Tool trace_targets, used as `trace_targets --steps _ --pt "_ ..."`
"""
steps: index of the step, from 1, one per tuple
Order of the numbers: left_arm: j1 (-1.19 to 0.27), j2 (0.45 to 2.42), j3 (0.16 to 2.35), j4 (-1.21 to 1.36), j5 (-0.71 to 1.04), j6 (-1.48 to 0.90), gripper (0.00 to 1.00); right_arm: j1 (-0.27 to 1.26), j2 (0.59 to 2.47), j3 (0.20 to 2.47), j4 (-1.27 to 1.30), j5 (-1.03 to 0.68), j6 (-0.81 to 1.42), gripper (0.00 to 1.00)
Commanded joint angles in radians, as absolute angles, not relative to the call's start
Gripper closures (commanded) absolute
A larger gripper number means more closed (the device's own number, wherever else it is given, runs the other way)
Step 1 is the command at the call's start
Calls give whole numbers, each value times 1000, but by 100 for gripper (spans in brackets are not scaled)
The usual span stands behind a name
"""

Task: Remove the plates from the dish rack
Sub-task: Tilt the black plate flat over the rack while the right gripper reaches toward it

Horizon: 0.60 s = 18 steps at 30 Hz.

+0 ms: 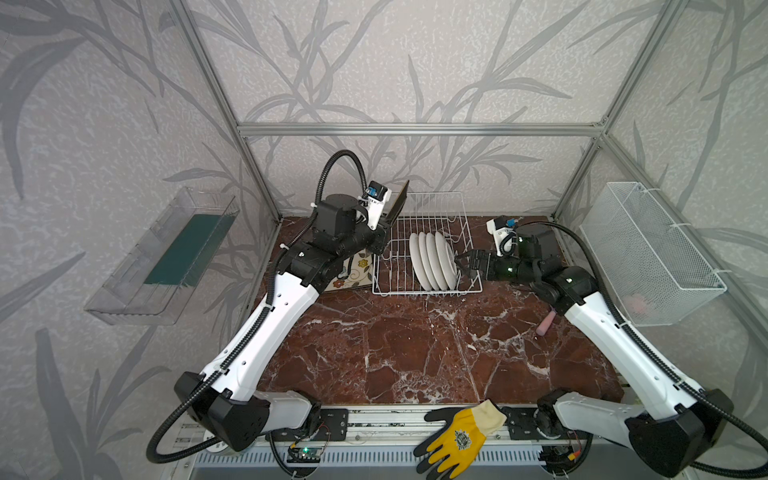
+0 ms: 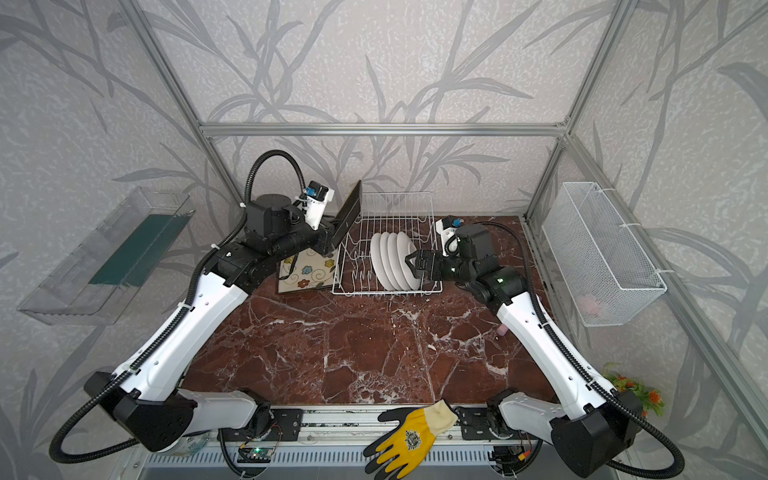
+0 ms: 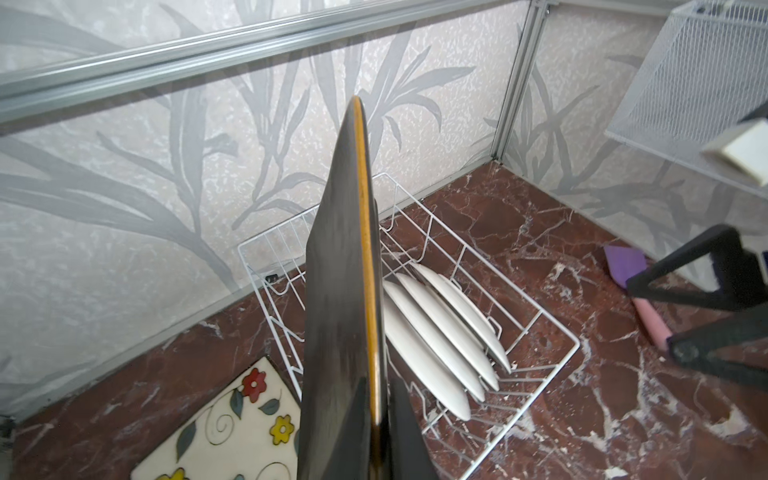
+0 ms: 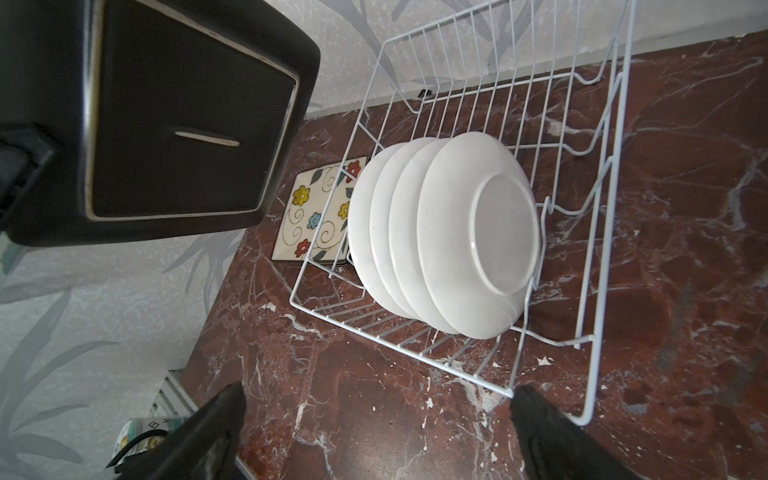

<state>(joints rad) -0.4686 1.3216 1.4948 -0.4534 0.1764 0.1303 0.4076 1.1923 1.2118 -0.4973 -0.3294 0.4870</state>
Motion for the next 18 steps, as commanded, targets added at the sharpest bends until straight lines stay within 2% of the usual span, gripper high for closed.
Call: trace_targets --steps 1,11,18 --pt "-484 1243 1489 -236 163 339 100 377 1193 1244 -460 -417 578 1" --pt "-544 1144 1326 -127 227 661 100 313 1237 1277 -337 -563 728 1" --pt "-570 1119 1282 -102 221 764 100 290 1272 1324 -297 -588 776 1"
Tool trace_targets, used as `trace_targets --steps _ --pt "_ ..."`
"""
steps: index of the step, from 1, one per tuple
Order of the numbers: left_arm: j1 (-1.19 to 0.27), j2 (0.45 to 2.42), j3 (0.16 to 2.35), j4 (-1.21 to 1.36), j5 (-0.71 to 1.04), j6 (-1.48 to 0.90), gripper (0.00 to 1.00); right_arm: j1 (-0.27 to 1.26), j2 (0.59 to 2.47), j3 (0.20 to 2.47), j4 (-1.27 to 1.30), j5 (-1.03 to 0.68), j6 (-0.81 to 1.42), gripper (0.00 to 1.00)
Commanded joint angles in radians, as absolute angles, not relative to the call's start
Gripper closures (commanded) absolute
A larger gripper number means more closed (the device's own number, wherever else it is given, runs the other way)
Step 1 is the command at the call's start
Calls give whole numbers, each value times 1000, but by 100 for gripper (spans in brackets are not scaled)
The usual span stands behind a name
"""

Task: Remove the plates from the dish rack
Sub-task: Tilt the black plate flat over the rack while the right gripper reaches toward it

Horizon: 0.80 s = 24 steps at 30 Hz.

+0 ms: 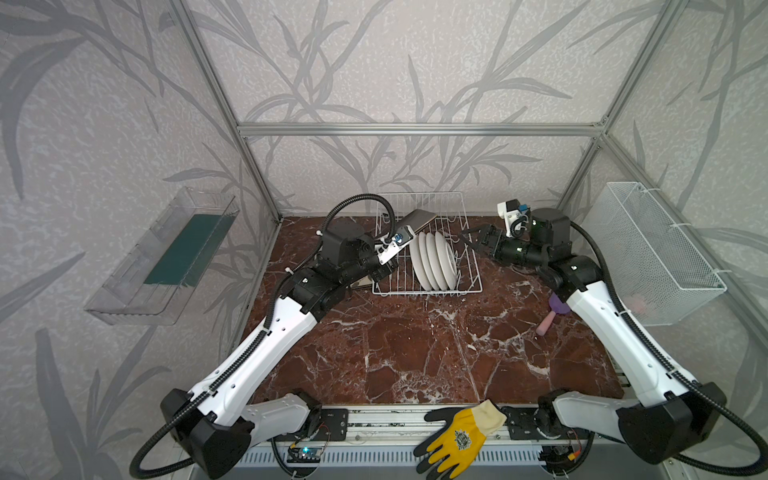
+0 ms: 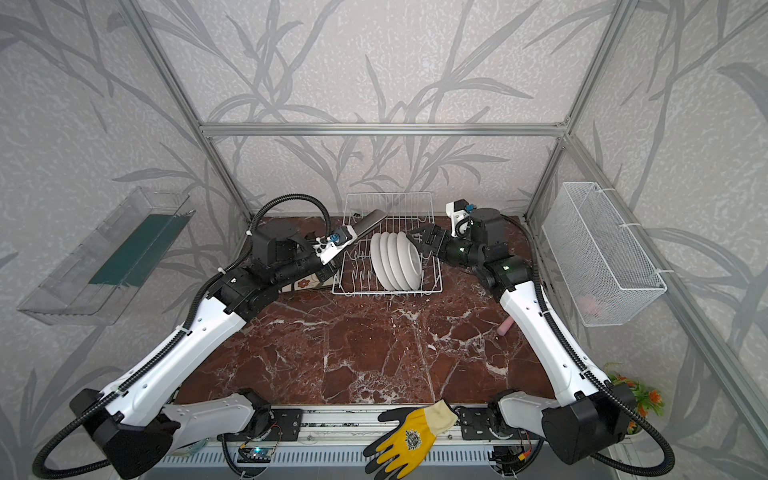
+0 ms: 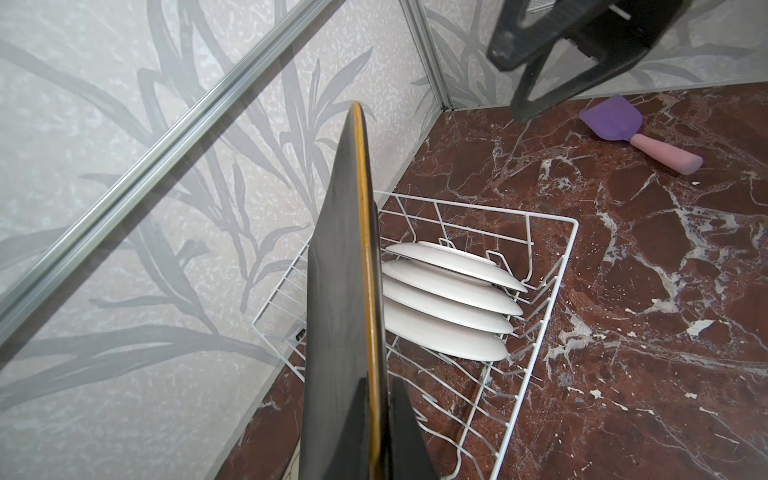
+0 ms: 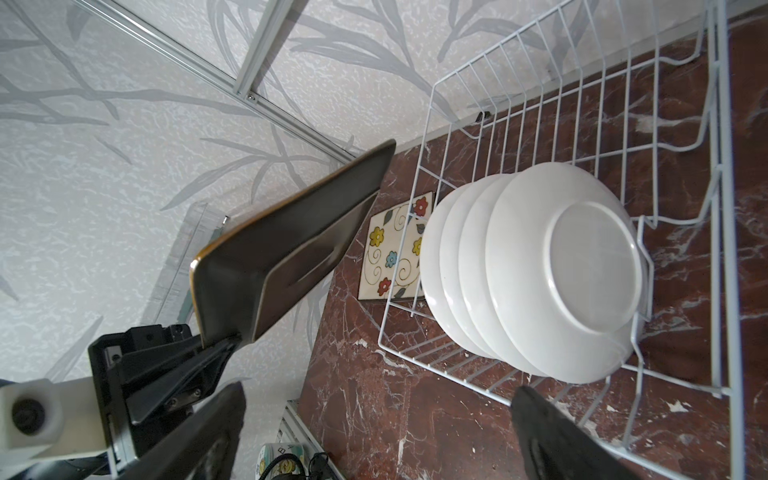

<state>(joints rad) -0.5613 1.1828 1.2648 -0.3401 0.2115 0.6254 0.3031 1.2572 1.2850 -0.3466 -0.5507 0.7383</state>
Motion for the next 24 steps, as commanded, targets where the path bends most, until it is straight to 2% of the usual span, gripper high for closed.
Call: trace_targets --steps 1,9,16,24 --pt "-575 1114 1272 -87 221 776 100 282 1283 1337 -303 -595 779 1" --pt "-617 1098 1210 -28 216 899 100 244 1409 1427 -314 -711 853 1" --pt "-652 1082 1143 6 206 986 100 245 1434 1382 -224 -735 912 4" --pt "-710 1089 1074 85 135 1169 100 246 1478 1398 -276 -756 894 7"
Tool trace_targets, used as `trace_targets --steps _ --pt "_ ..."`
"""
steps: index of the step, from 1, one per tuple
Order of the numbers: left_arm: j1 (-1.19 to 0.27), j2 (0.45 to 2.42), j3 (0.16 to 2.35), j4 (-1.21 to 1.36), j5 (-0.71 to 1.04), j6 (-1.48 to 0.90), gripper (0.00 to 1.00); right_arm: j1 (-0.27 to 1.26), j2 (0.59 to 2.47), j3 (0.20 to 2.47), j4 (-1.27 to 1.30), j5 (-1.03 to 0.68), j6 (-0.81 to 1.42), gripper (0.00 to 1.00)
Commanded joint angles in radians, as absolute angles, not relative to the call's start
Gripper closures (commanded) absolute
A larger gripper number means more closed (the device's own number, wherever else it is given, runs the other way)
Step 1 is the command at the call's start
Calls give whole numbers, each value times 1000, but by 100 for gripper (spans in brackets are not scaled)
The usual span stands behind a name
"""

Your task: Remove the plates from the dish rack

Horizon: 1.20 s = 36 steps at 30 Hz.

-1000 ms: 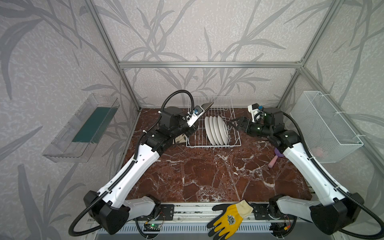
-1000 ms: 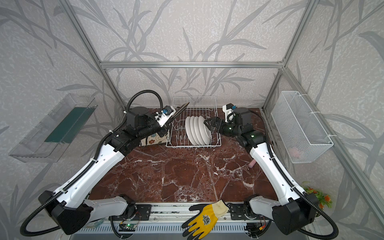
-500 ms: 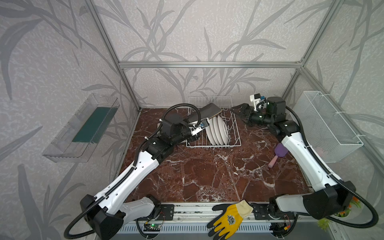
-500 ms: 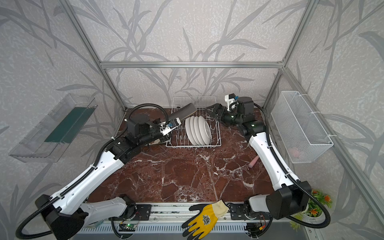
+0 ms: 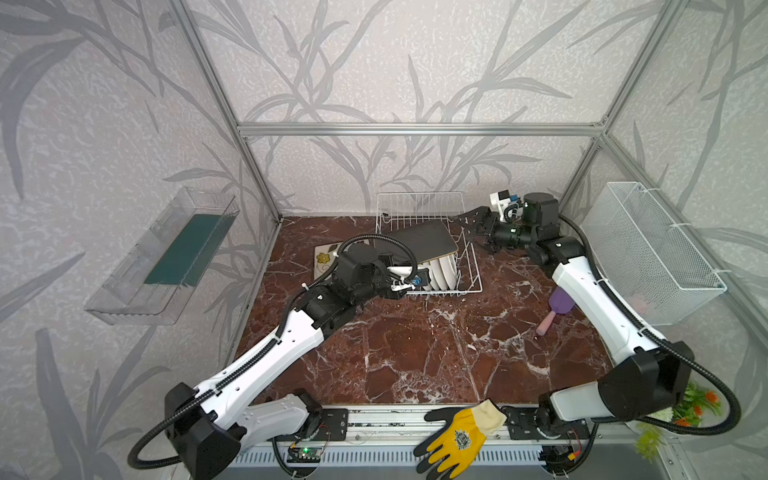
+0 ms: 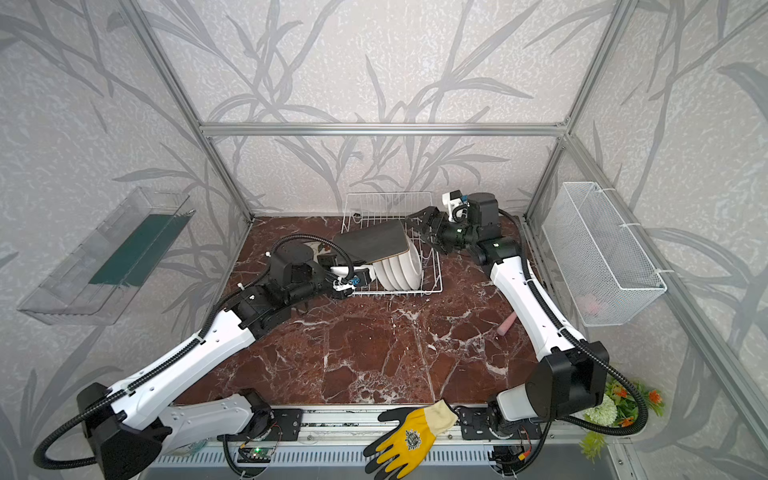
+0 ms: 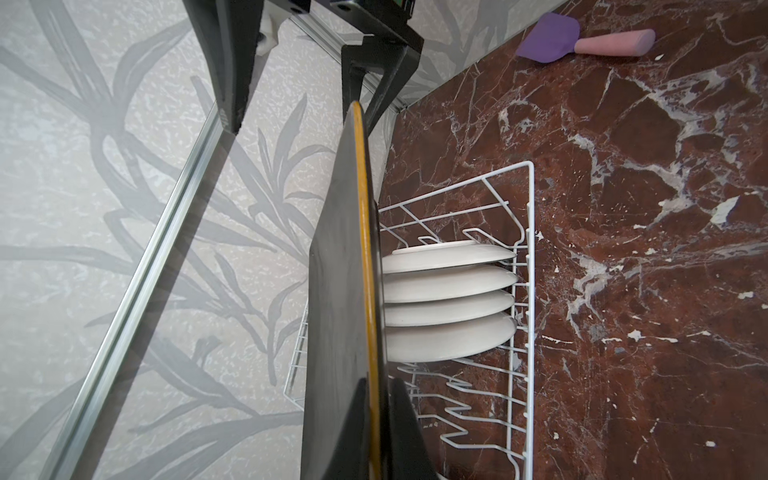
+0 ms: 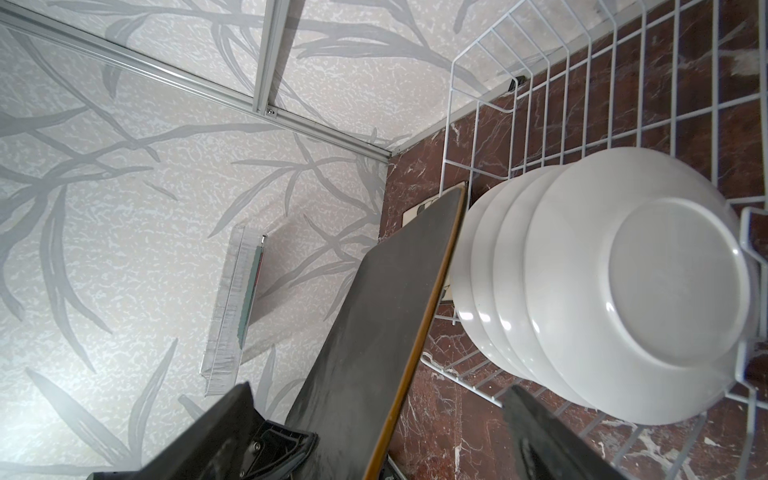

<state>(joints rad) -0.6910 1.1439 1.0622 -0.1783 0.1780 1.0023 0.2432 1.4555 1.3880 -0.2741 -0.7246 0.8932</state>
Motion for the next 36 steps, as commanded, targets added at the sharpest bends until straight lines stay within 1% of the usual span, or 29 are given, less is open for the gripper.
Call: trace_targets --steps 1,9,13,21,23,25,27,29,34,36 --pt "-718 1091 1068 94 128 1183 100 247 1482 1397 -284 -756 890 8" --pt "-749 1110 1048 144 114 1239 100 274 1527 1406 -341 -762 866 16" --pt "-755 1109 1041 142 114 1249 100 296 1557 1422 -356 -778 854 24" --pt "-756 1101 1023 130 116 1248 100 318 1583 1421 -322 -808 859 43" --pt "-757 1101 1017 131 120 1252 100 318 1585 1418 -315 -814 865 47" --pt "-757 1102 1009 144 123 1240 100 319 1586 1415 -309 -818 871 54" --pt "-756 1103 968 219 121 1242 100 321 1586 1411 -298 -825 878 63" --pt "-757 1104 975 195 117 1241 100 323 1588 1410 -291 -831 882 71" --pt "-756 1104 969 204 113 1236 100 324 1593 1405 -276 -850 892 84" --pt "-755 1107 968 207 107 1234 100 324 1595 1398 -258 -859 903 91"
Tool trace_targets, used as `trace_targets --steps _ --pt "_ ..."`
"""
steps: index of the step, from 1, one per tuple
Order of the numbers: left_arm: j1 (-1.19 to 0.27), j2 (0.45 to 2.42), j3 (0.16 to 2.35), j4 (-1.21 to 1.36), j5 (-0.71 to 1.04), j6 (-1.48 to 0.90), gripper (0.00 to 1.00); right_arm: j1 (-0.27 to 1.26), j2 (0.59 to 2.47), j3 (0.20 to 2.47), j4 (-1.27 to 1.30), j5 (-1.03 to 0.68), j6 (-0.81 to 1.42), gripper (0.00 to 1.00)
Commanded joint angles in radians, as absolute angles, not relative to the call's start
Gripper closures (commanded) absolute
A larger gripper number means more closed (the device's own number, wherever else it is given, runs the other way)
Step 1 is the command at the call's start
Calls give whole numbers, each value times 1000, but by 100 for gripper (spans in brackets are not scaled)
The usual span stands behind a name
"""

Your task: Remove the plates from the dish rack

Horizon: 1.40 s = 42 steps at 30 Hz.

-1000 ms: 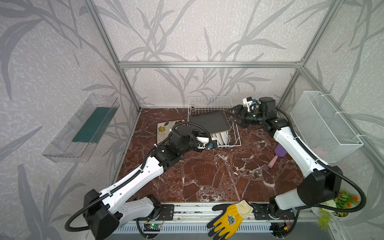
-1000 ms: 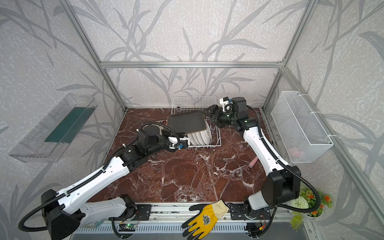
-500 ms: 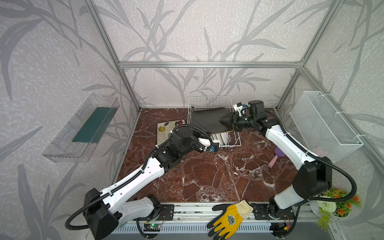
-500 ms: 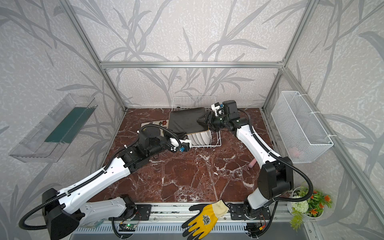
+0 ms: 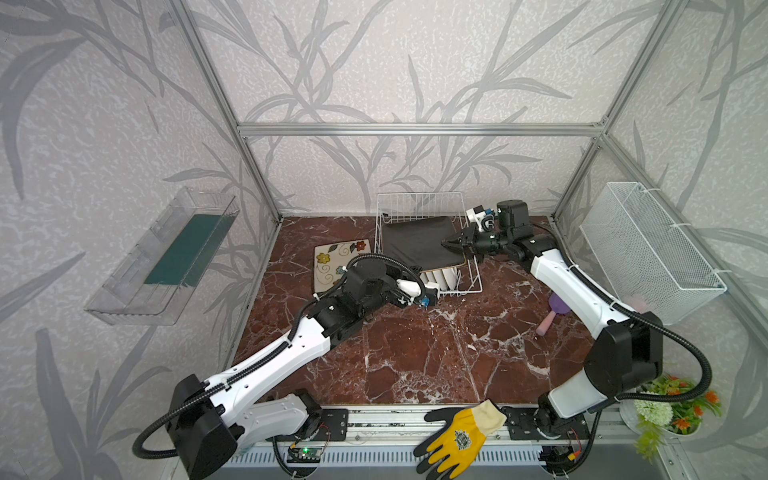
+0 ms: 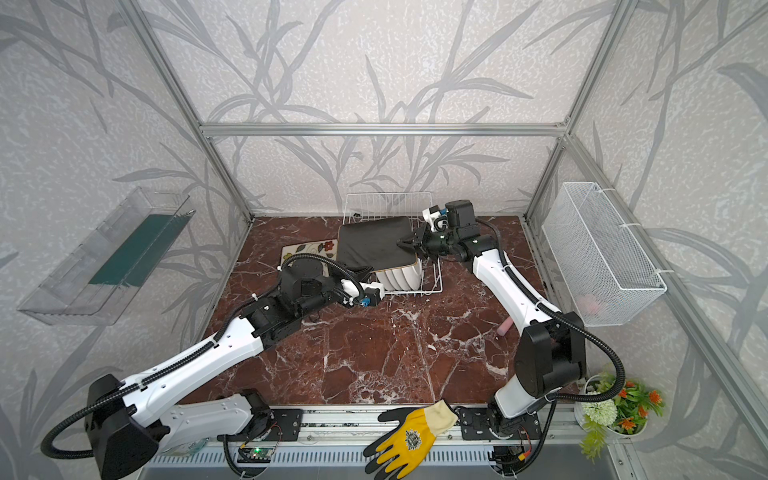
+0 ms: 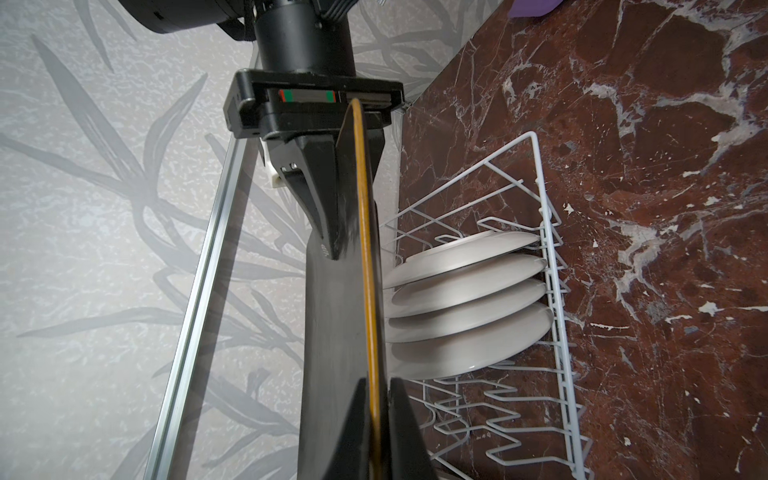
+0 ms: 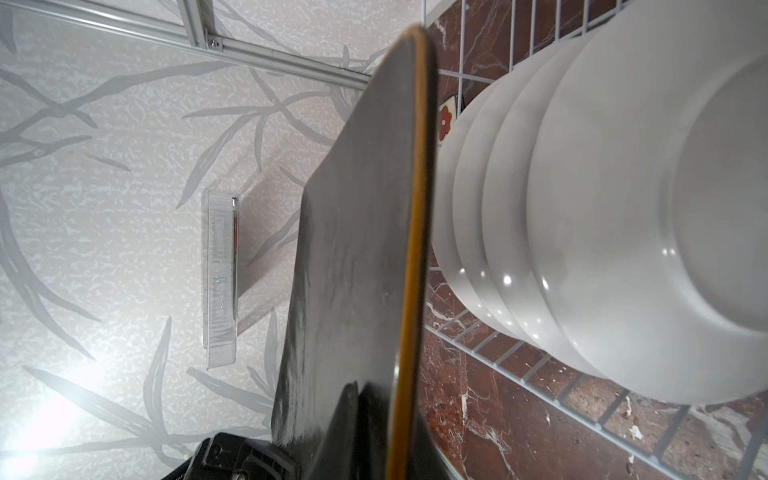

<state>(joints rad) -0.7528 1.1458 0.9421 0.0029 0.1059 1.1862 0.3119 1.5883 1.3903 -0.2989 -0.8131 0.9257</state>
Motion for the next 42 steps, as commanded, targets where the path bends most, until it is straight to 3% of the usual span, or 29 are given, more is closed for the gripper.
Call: trace_targets --steps 1,6,8,16,19,22,31,37,42 --pt "-755 1109 969 207 107 1233 100 324 1595 1395 -249 -861 907 96" --pt "-755 1112 967 197 107 1210 99 321 1580 1367 -194 -852 947 100" --pt "-755 1117 965 202 94 1195 93 320 1570 1352 -153 -853 969 100" --pt "-749 1128 976 171 51 1097 35 277 1534 1273 126 -883 1142 100" --pt "-743 1114 973 165 25 1014 21 266 1518 1267 157 -872 1141 100" --pt "-732 1077 937 203 -9 916 13 258 1502 1275 158 -858 1128 100" --pt "-593 984 984 18 8 582 12 235 1471 1235 205 -811 1118 100" --pt "-389 997 1051 -86 209 218 5 233 1453 1213 223 -802 1095 100" --pt "-336 1092 1160 -233 383 69 1 233 1442 1198 252 -801 1090 100"
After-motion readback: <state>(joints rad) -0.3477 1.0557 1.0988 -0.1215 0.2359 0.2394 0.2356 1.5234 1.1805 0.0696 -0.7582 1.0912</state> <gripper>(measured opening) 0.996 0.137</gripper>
